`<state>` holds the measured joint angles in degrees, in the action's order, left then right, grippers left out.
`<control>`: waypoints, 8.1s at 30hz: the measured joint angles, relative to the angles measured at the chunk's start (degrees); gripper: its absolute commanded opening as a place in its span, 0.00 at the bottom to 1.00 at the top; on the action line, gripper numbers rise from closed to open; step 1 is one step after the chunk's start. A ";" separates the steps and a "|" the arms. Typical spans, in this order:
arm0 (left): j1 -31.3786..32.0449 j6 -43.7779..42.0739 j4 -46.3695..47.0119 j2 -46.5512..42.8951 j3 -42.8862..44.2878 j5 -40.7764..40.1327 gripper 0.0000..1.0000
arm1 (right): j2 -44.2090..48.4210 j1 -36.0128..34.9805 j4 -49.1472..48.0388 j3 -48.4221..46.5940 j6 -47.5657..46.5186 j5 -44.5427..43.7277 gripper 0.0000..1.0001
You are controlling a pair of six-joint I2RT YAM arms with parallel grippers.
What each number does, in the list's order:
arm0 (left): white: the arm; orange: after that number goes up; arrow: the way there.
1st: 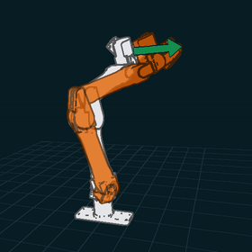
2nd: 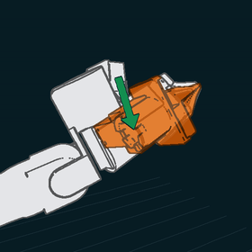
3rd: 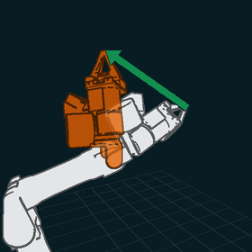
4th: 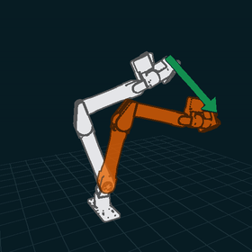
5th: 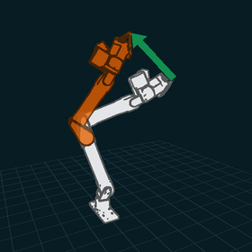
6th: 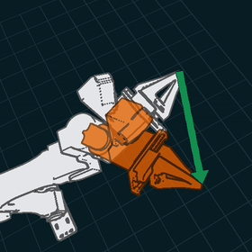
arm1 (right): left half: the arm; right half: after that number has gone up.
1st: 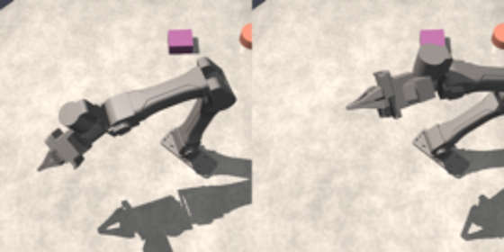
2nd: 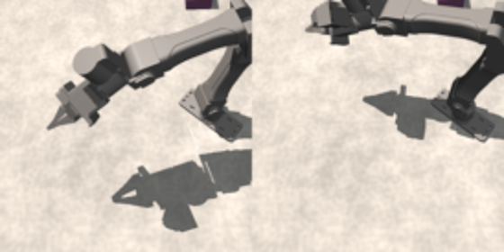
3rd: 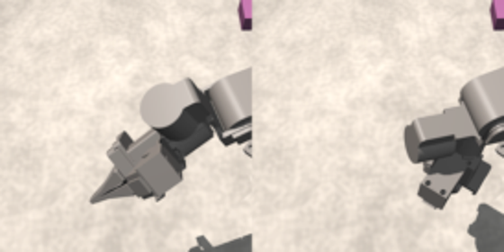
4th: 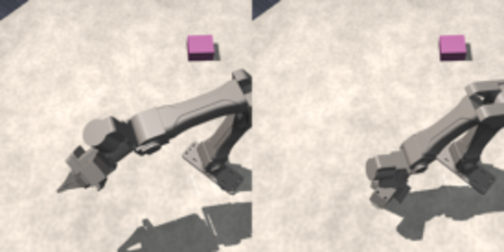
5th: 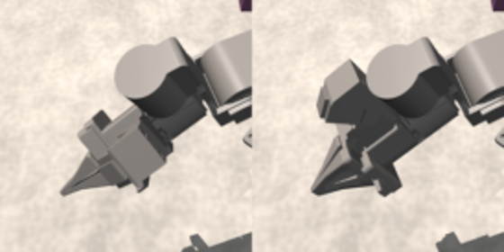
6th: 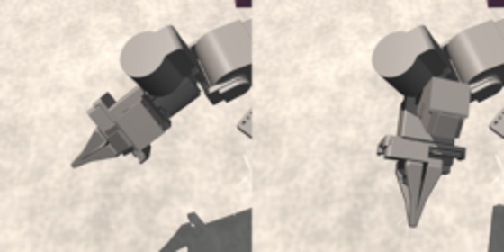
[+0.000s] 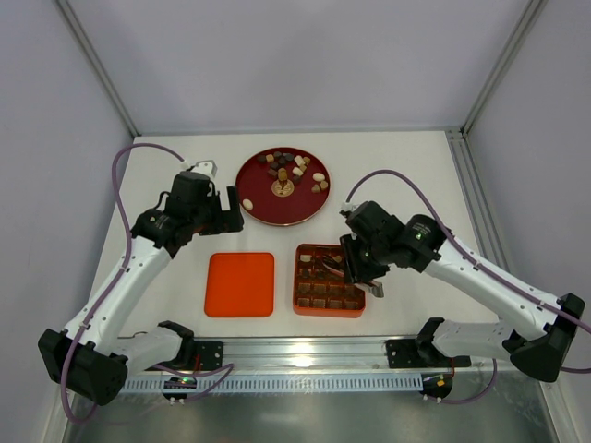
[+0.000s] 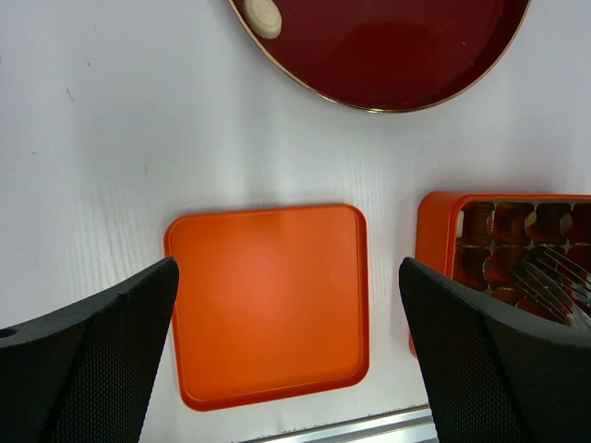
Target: Pack the chocolate
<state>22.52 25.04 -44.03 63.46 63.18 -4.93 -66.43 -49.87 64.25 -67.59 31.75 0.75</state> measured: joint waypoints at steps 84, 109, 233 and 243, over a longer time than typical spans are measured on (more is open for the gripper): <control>10.21 3.61 -0.90 20.39 -4.70 3.32 0.80 | -38.99 42.62 -26.71 -20.24 -15.30 -3.28 0.88; 22.91 15.43 1.20 41.66 5.07 -11.54 0.19 | -2.91 30.84 -29.68 4.52 -8.52 5.64 0.73; 9.31 6.97 1.36 1.27 11.76 4.37 0.80 | -16.13 -3.56 -59.06 13.35 25.40 -3.91 0.04; 36.35 -9.14 10.03 -8.72 5.20 -13.66 0.86 | -7.63 11.74 -36.98 -2.86 19.78 4.70 0.04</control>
<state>58.87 15.90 -34.00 54.74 68.38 -18.59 -74.06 -38.13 27.27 -70.46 51.53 5.45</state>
